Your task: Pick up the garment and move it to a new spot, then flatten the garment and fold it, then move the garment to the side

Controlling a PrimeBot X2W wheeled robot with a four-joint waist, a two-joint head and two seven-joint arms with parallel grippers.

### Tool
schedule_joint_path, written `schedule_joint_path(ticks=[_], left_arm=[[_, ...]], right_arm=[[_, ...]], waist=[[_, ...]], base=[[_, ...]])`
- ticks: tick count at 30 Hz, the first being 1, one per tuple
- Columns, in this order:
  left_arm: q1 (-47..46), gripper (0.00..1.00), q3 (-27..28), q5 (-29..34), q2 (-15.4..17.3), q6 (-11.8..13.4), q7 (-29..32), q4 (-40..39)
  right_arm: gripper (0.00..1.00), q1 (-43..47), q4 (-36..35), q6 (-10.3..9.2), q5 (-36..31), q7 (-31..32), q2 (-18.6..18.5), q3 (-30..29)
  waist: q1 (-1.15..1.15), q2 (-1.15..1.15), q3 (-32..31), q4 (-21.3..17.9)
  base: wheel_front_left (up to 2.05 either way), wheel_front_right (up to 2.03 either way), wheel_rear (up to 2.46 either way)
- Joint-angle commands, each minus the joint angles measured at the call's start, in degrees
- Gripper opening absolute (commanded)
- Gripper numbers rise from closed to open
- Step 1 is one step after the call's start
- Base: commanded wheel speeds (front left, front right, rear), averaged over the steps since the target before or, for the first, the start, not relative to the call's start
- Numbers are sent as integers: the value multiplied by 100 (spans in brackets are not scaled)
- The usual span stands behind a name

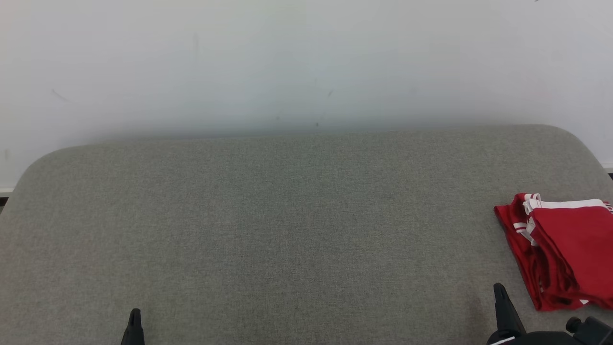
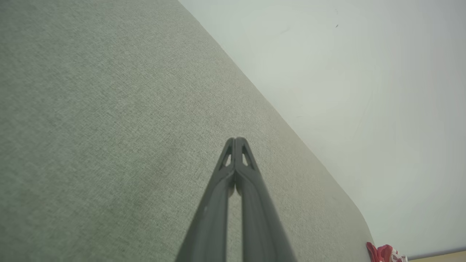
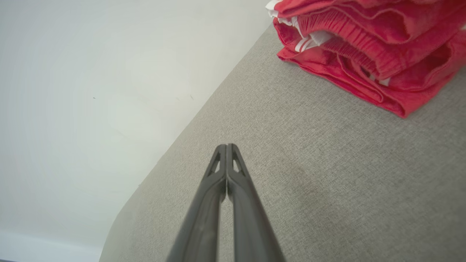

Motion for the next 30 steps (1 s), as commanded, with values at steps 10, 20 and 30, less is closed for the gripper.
schedule_joint_path(ticks=[10, 20, 30], left_arm=[[-240, 0, 32, -815, 3, 5, 198, -98], [-322, 0, 49, -1363, 0, 6, 343, -120], [-422, 0, 67, -1995, -4, 7, 508, -148]], right_arm=[[0, -221, -130, -5, 788, 194, -1, -77], [0, -289, -178, -6, 1350, 332, 4, -119], [0, -379, -225, -7, 1975, 482, 10, -169]], waist=[[0, 0, 28, 10], [0, 0, 52, 18], [0, 0, 82, 28]], base=[[0, 0, 0], [0, 0, 0], [0, 0, 0]])
